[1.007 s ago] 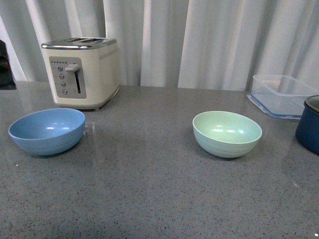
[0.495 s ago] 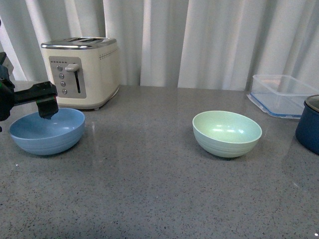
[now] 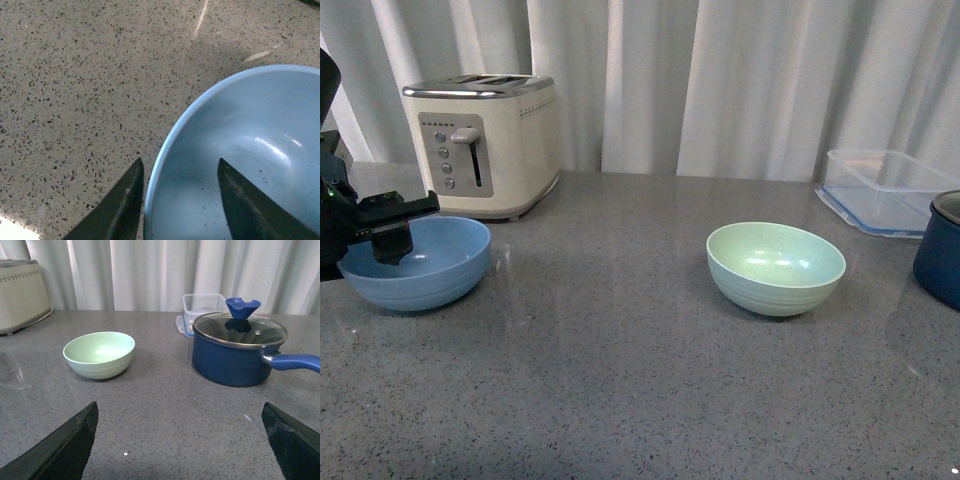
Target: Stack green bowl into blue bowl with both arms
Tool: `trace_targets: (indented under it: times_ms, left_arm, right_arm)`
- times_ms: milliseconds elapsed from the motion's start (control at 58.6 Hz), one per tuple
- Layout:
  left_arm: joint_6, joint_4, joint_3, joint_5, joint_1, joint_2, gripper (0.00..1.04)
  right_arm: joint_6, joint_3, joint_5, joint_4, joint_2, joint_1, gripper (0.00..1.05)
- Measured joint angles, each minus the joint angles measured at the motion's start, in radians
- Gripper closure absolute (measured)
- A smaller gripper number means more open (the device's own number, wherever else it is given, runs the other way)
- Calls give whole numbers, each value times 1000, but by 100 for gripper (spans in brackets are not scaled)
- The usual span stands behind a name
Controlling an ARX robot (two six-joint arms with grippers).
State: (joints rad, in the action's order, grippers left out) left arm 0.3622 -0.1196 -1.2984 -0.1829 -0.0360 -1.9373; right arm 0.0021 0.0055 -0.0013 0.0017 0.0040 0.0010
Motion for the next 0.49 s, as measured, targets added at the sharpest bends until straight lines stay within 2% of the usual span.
trace_targets:
  times_ms: [51, 205, 324, 495]
  left_arm:
    - [0, -1, 0, 1, 0, 0, 69]
    - [3, -2, 7, 9, 6, 15, 101]
    - [3, -2, 17, 27, 24, 51, 101]
    - [8, -4, -8, 43, 125, 107, 101]
  right_arm:
    - [0, 0, 0, 0, 0, 0, 10]
    - [0, 0, 0, 0, 0, 0, 10]
    - [0, 0, 0, 0, 0, 0, 10]
    - [0, 0, 0, 0, 0, 0, 10]
